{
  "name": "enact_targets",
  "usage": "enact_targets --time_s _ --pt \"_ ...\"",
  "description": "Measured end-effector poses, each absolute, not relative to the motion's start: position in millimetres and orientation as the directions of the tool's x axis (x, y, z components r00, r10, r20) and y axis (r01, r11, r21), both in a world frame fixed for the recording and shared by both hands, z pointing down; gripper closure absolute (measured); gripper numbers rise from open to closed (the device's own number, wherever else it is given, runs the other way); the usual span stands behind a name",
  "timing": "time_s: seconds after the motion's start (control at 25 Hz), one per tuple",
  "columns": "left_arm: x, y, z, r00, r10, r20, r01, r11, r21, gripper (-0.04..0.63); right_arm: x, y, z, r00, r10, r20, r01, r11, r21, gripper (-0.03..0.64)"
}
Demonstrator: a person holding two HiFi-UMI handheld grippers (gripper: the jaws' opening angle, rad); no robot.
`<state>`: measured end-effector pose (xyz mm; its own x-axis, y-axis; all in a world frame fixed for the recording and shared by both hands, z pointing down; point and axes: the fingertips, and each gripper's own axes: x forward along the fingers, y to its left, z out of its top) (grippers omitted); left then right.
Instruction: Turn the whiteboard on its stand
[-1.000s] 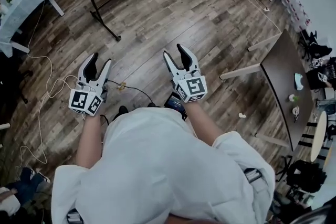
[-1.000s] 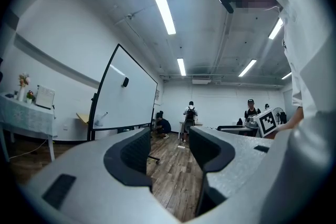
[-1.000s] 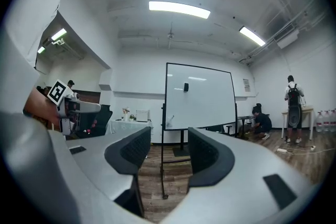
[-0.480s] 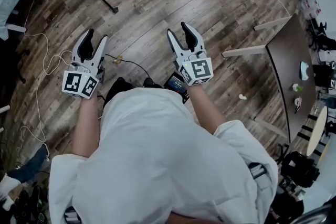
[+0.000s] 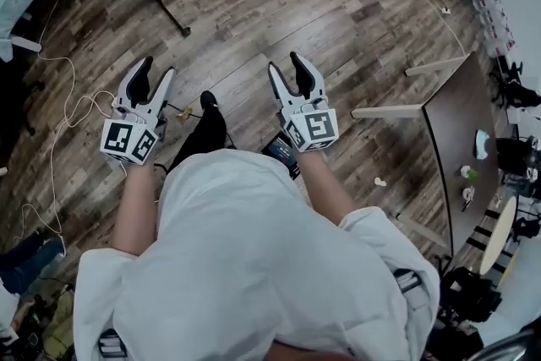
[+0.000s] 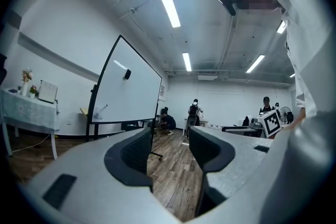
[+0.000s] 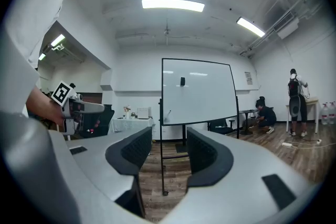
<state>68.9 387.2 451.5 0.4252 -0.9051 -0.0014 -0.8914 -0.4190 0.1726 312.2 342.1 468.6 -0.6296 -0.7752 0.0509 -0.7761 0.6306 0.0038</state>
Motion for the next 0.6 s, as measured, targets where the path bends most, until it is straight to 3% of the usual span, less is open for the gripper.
enact_targets --time_s 0.4,0.6 --pt "31 264 451 0.398 -0.917 -0.019 -0.902 -0.395 0.176 0.364 293 224 482 -0.625 -0.773 0.107 -0.778 0.629 -0.005 0.411" --pt "14 185 442 0.402 -0.915 -0.017 -0.899 -0.398 0.18 0.363 268 143 457 -0.65 -0.756 0.077 -0.758 0.652 0.006 0.41"
